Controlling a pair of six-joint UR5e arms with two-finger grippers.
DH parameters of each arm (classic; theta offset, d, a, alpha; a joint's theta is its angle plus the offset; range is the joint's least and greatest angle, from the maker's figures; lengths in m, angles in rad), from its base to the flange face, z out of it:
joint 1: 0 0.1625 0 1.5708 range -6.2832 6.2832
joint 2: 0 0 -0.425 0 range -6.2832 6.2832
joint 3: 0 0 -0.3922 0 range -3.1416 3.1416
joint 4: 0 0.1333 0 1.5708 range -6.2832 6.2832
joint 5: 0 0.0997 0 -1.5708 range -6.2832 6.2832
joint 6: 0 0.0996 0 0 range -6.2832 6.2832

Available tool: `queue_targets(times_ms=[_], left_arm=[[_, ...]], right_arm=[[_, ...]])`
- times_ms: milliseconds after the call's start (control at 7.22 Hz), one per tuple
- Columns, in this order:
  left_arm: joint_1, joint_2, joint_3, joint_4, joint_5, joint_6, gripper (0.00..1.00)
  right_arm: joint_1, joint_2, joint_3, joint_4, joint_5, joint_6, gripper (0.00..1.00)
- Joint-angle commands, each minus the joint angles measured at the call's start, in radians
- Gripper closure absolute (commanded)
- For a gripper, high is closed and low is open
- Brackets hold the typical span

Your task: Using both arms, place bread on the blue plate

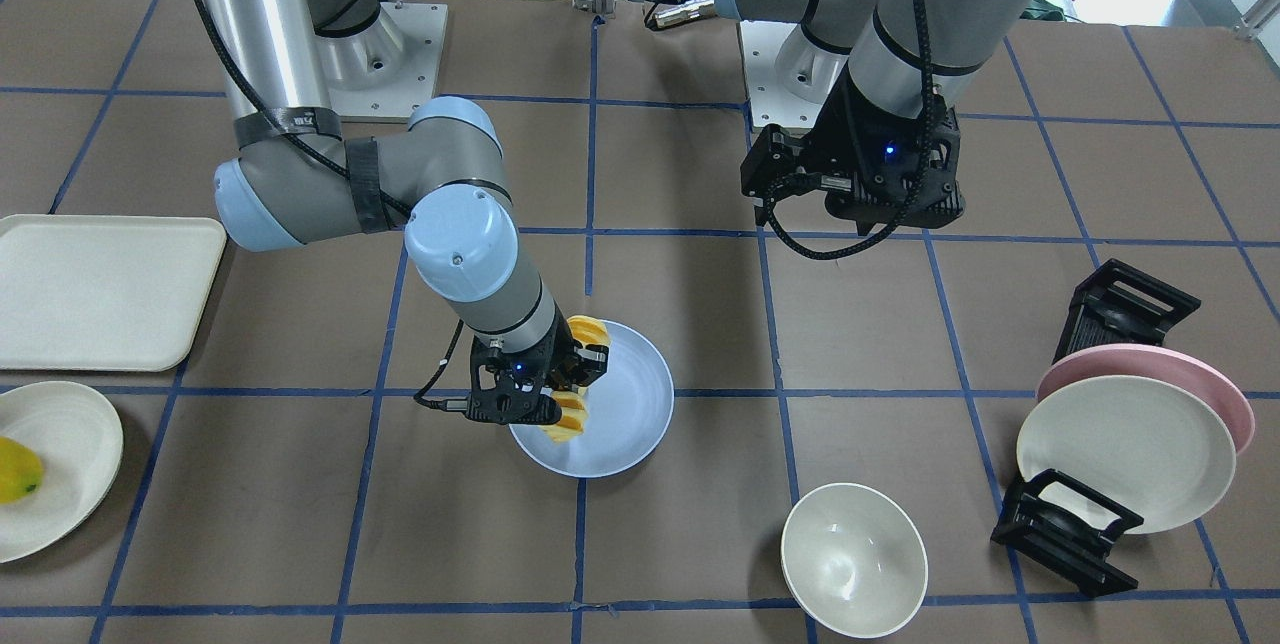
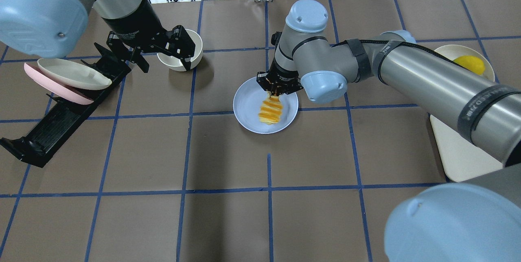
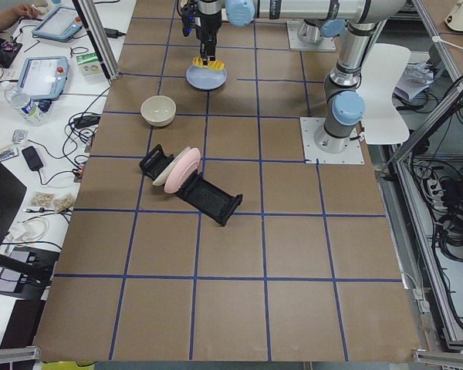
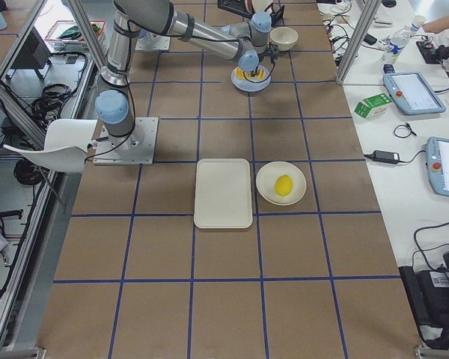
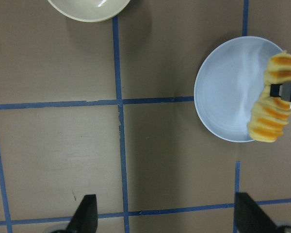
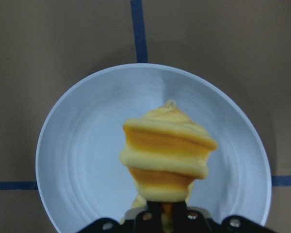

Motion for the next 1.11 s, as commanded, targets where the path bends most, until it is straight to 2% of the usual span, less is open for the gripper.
queue_targets(times_ms=[0, 138, 554, 831, 969], left_arm=[[-0.002, 0.005, 0.000, 0.001, 0.000, 0.010, 0.00], [-0.001, 0.005, 0.002, 0.006, -0.002, 0.009, 0.00], [-0.001, 0.005, 0.002, 0.009, 0.006, 0.013, 0.00], [0.003, 0.005, 0.006, 0.012, 0.036, 0.015, 0.00], [0.010, 0.013, 0.011, 0.012, 0.062, 0.012, 0.00]], right_arm=[[0.003, 0.027, -0.015, -0.009, 0.007, 0.037, 0.35], [0.003, 0.023, -0.016, 0.003, 0.001, 0.026, 0.00], [0.002, -0.022, -0.036, 0.016, -0.005, 0.029, 0.00], [-0.035, -0.068, -0.111, 0.173, -0.016, -0.012, 0.00], [-0.096, -0.118, -0.178, 0.336, -0.095, -0.103, 0.00]])
